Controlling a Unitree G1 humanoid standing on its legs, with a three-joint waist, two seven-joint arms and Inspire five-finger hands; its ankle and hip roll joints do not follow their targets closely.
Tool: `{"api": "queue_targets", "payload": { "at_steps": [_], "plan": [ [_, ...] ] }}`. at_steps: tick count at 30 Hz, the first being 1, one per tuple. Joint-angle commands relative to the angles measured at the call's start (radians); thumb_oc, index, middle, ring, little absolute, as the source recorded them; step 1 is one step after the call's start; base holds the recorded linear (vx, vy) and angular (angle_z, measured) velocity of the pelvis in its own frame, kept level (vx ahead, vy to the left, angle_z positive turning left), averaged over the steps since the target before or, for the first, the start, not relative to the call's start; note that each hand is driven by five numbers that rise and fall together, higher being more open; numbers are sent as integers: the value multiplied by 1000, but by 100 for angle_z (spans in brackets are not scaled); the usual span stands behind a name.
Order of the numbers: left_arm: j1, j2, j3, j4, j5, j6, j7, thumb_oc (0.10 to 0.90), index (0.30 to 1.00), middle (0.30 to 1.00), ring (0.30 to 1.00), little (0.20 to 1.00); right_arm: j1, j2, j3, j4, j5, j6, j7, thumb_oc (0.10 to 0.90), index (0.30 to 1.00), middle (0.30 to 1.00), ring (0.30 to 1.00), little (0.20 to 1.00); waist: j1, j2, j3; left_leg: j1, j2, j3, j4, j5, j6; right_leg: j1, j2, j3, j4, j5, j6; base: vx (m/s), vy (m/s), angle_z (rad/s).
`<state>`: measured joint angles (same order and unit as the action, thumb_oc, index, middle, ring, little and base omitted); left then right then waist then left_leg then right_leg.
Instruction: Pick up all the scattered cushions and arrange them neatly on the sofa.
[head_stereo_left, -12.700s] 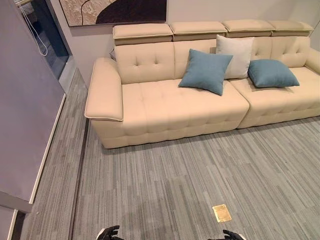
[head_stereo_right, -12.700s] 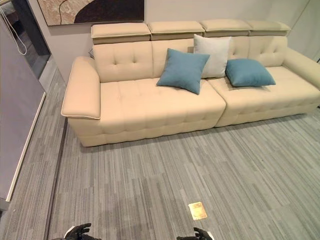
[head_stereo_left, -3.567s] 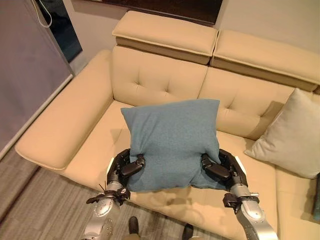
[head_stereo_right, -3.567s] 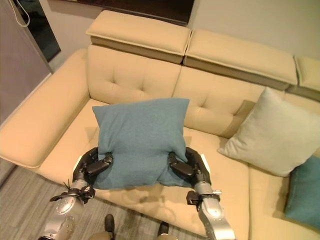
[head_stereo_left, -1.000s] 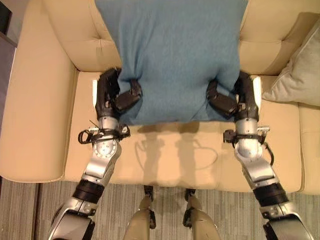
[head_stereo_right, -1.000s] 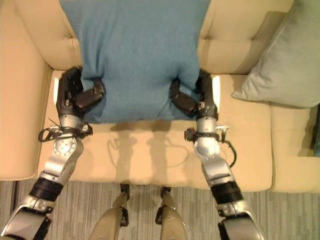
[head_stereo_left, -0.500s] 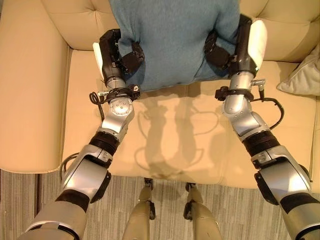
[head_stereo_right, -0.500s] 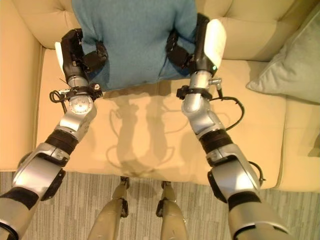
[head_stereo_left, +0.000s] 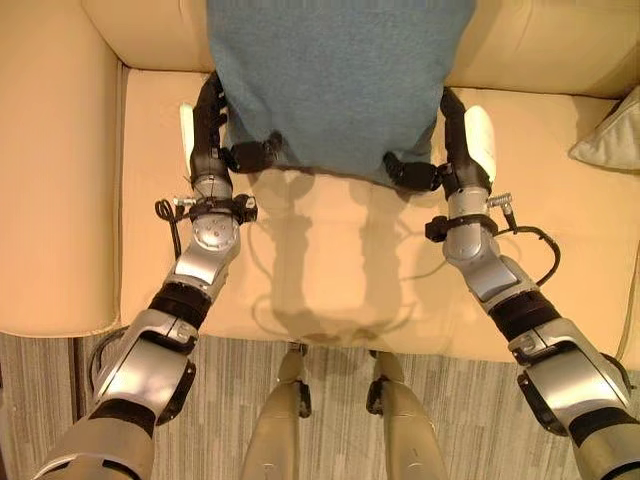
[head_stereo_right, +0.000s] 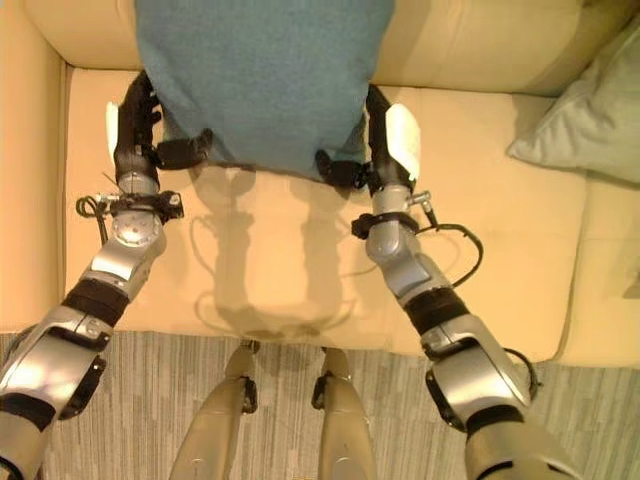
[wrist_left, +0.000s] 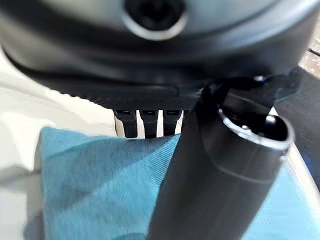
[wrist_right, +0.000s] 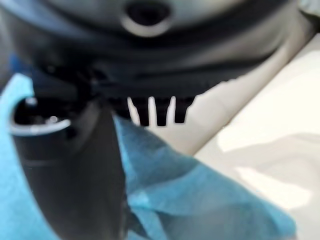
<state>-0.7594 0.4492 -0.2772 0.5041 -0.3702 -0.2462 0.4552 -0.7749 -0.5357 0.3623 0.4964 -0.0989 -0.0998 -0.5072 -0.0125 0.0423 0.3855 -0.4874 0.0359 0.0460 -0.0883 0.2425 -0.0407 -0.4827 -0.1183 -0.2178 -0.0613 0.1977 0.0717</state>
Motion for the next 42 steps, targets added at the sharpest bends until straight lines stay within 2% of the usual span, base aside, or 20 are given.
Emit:
{"api": "queue_targets", "payload": {
  "at_steps": [1,7,8,11,15,19,23,24,25,26,29,30,34,35,37,40,42],
  "plan": [
    [-36,-1,-20,34,5,-120,-33,800,900,900,900,900,-33,26,-15,-15,-16,-94,-11,800,900,900,900,900,21,-30,-198,-3,-34,6,1,-113,-29,-24,-8,11,68,-120,35,0,0,0],
    [211,26,92,-47,-16,-114,-114,800,900,900,900,900,189,-10,-135,-97,19,-112,56,800,900,900,900,900,19,-49,-232,45,-25,11,1,-127,-27,43,-6,-1,40,-118,40,38,-12,0],
    [342,29,140,-89,-8,-107,-158,800,900,900,900,900,314,-20,-187,-132,37,-123,108,800,900,900,900,900,18,-64,-244,87,-22,12,1,-139,-24,96,-5,-5,31,-122,43,113,-32,-1],
    [483,38,179,-130,14,-96,-221,800,900,900,900,900,458,-29,-239,-151,62,-135,185,800,900,900,900,900,16,-75,-247,161,-17,19,1,-152,-21,179,-5,-14,38,-147,46,116,-25,1],
    [701,9,220,-136,46,-68,-325,800,900,900,900,900,664,17,-292,-127,117,-145,316,800,900,900,900,900,8,-71,-251,280,-6,28,1,-165,-16,289,6,-28,75,-192,45,80,-13,4],
    [809,-21,202,-57,86,-41,-381,800,900,900,900,900,763,52,-273,-56,94,-144,362,800,900,900,900,900,9,-67,-276,344,0,35,1,-175,-15,355,14,-36,70,-202,47,52,-27,1],
    [868,-56,172,53,145,-20,-387,800,900,900,900,900,812,99,-239,20,93,-140,385,800,900,900,900,900,11,-70,-304,393,3,43,1,-190,-12,412,25,-37,44,-208,49,47,-49,0],
    [878,-88,157,167,190,-2,-383,800,900,900,900,900,820,118,-201,110,69,-134,391,800,900,900,900,900,13,-77,-325,424,4,47,1,-201,-11,450,34,-32,24,-214,48,37,-69,-6],
    [877,-89,157,169,190,-3,-383,800,900,900,900,900,819,118,-200,111,69,-135,391,800,900,900,900,900,13,-77,-323,426,4,47,1,-202,-11,452,35,-32,23,-213,48,49,-89,-7],
    [877,-112,159,258,201,11,-382,800,900,900,900,900,821,132,-182,173,55,-127,391,800,900,900,900,900,14,-80,-332,444,7,48,1,-208,-12,472,41,-29,13,-220,46,26,-59,-6],
    [866,-136,168,382,212,22,-367,800,900,900,900,900,827,160,-176,248,75,-122,391,800,900,900,900,900,12,-82,-333,471,11,49,1,-213,-16,501,51,-20,-2,-227,40,1,-84,-5],
    [842,-147,161,482,239,32,-354,800,900,900,900,900,819,171,-166,306,89,-119,386,800,900,900,900,900,8,-86,-317,471,21,47,40,-216,-24,518,59,-12,-17,-234,29,-97,-119,-3],
    [810,-155,150,532,252,36,-345,800,900,900,900,900,797,166,-148,374,93,-110,381,800,900,900,900,900,6,-94,-290,417,22,37,170,-255,-30,517,46,-1,-22,-223,20,-154,-34,7],
    [800,-162,148,555,248,37,-350,800,900,900,900,900,781,163,-140,391,95,-107,381,800,900,900,900,900,9,-103,-278,420,-6,6,242,-309,-30,508,34,12,-13,-208,17,-228,56,-4],
    [784,-174,148,568,238,39,-353,800,900,900,900,900,754,162,-131,444,94,-99,385,800,900,900,900,900,7,-105,-280,453,-28,-56,331,-347,-28,479,21,33,3,-181,21,-220,109,-34],
    [779,-184,139,570,231,37,-352,800,900,900,900,900,742,163,-139,473,104,-88,389,800,900,900,900,900,-3,-95,-283,477,-30,-91,359,-352,-31,449,18,46,20,-167,26,-128,143,-65],
    [768,-192,129,572,233,41,-350,800,900,900,900,900,736,167,-147,508,96,-77,386,800,900,900,900,900,-18,-85,-289,524,-39,-96,274,-390,-19,409,11,58,40,-151,39,-98,162,-2]
  ]
}}
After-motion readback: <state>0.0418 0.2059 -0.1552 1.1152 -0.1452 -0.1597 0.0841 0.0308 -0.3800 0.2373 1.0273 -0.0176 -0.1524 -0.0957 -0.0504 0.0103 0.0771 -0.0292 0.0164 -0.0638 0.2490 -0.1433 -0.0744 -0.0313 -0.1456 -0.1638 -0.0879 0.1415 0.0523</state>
